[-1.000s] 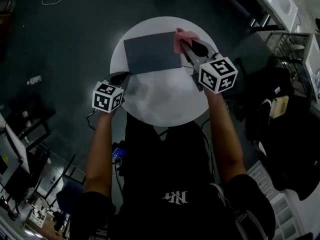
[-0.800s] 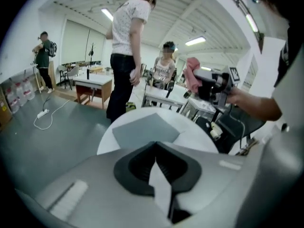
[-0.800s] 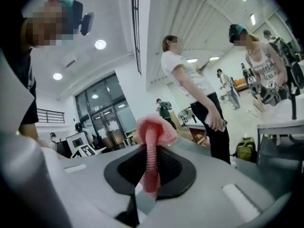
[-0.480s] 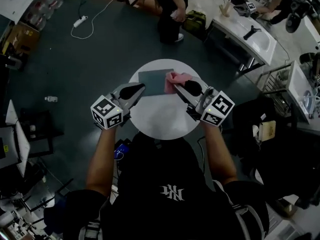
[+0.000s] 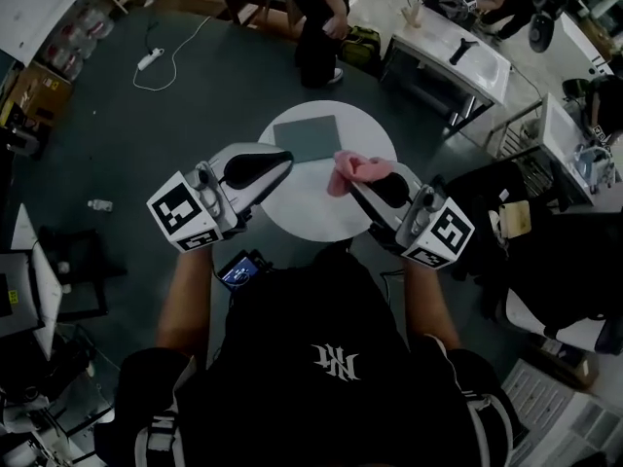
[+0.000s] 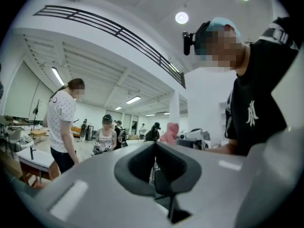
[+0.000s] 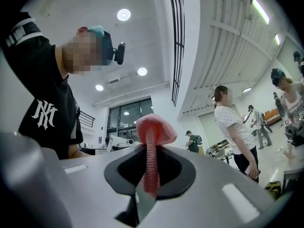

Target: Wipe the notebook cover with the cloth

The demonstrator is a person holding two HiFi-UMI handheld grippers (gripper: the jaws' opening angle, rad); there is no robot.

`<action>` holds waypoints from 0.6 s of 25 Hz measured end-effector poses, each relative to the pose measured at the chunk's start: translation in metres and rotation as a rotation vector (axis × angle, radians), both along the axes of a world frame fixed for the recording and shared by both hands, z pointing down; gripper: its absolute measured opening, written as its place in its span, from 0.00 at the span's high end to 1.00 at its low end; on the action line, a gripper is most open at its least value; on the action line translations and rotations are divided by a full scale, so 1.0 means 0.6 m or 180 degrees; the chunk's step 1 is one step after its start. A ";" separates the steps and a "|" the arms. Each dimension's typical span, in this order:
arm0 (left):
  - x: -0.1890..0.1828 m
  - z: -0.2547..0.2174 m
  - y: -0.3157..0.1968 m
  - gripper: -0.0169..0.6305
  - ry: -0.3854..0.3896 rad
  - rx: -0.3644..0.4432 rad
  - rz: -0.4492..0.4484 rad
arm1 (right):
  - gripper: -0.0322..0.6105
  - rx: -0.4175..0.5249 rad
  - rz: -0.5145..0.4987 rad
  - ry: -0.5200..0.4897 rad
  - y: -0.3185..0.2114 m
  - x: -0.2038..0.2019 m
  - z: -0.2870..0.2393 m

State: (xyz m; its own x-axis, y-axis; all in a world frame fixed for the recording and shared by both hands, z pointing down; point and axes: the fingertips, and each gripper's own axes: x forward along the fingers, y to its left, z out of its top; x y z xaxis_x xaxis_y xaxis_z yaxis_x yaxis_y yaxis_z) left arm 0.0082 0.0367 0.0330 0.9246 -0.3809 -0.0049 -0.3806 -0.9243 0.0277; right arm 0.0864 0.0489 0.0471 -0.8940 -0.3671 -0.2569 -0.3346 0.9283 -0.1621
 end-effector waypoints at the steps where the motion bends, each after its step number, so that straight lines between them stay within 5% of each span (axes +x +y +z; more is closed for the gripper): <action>1: -0.003 -0.003 0.028 0.97 0.0019 0.0011 0.0066 | 0.89 0.0006 0.0039 -0.0003 0.026 -0.005 -0.001; 6: -0.054 -0.013 0.189 0.97 0.0345 -0.0089 0.0206 | 0.89 -0.0156 0.0151 0.0010 0.173 -0.062 0.007; 15: -0.065 -0.019 0.293 0.97 0.0333 -0.0119 0.0361 | 0.89 -0.0191 0.0282 0.0128 0.307 -0.081 -0.023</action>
State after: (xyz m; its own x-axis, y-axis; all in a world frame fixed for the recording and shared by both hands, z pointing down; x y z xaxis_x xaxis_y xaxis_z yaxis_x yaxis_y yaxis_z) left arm -0.0307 0.2126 0.0219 0.9569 -0.2758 -0.0913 -0.2671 -0.9588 0.0971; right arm 0.0380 0.2333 0.0336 -0.8665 -0.4587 -0.1968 -0.4222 0.8839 -0.2012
